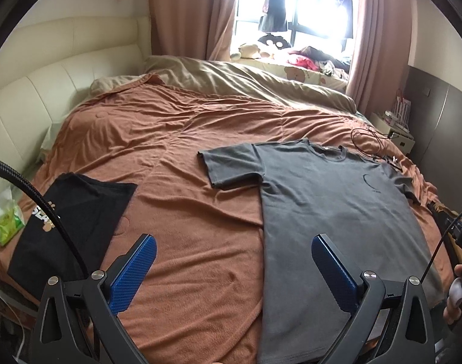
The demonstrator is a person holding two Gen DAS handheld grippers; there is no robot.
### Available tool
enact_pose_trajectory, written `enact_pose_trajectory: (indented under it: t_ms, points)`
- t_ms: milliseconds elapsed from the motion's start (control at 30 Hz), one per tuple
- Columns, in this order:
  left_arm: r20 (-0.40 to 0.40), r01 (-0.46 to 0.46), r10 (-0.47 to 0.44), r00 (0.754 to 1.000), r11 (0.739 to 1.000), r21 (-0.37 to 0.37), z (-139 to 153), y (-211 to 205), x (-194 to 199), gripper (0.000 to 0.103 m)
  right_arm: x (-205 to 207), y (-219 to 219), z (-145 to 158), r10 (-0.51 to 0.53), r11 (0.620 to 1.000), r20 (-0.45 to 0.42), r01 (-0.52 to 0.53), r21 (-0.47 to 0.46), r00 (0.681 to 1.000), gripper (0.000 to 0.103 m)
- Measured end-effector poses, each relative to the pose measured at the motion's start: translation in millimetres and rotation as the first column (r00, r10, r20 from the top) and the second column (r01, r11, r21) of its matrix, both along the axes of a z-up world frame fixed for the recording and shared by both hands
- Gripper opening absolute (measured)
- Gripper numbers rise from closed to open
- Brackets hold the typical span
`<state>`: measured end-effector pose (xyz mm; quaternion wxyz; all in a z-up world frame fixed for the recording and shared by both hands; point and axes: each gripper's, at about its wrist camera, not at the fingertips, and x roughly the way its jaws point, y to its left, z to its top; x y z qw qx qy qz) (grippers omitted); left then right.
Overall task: Fold small clothes
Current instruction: 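Move the left tool toward the grey T-shirt's sleeve and hem, then grasp the T-shirt side edge with the left gripper and lift it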
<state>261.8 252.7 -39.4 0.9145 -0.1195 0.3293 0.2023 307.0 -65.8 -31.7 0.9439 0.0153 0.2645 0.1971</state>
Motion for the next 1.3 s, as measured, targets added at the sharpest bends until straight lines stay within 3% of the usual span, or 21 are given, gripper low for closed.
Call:
enact_pose_trajectory:
  t_ms: [200, 367, 467, 733, 800, 933, 1067, 1167, 1300]
  points:
    - [-0.001, 0.035, -0.035, 0.999, 0.999, 0.0, 9.8, 19.9, 26.0, 0.103, 35.6, 20.8, 1.1, 0.01, 1.0, 0.022, -0.01, 0.015, 1.0, 0.103]
    - [-0.007, 0.04, -0.04, 0.999, 0.999, -0.012, 10.2, 38.4, 51.5, 0.103, 72.9, 36.3, -7.0, 0.03, 0.995, -0.017, -0.028, 0.091, 0.999, 0.103]
    - [-0.007, 0.039, -0.039, 0.999, 0.999, -0.003, 10.0, 48.2, 66.4, 0.103, 91.1, 53.4, -12.7, 0.049, 0.995, -0.038, -0.046, 0.085, 0.998, 0.094]
    - [-0.026, 0.045, -0.045, 0.999, 0.999, -0.016, 2.5, 77.2, 111.9, 0.101, 145.8, 83.6, -25.5, 0.129, 0.984, -0.105, -0.114, 0.136, 0.986, 0.093]
    - [-0.03, 0.051, -0.051, 0.998, 0.998, -0.025, -1.2, 83.3, 125.0, 0.097, 159.7, 90.2, -28.2, 0.105, 0.987, -0.105, -0.091, 0.129, 0.989, 0.093]
    - [-0.041, 0.04, -0.042, 0.998, 0.998, -0.046, -14.4, 97.5, 151.5, 0.083, 188.9, 109.7, -29.6, 0.131, 0.972, -0.154, -0.096, 0.215, 0.979, 0.093]
    - [-0.049, 0.031, -0.035, 0.998, 0.996, -0.079, -29.5, 116.6, 177.8, 0.074, 217.4, 136.2, -37.4, 0.168, 0.97, -0.18, -0.131, 0.204, 0.969, 0.092]
    - [-0.037, 0.005, -0.008, 0.999, 0.997, -0.076, -40.2, 129.9, 192.8, 0.073, 239.1, 155.3, -47.2, 0.194, 0.968, -0.226, -0.149, 0.201, 0.955, 0.083]
    - [-0.036, -0.019, 0.016, 0.999, 0.994, -0.104, -57.8, 151.4, 213.9, 0.072, 272.8, 178.8, -59.5, 0.21, 0.965, -0.3, -0.149, 0.214, 0.93, 0.061]
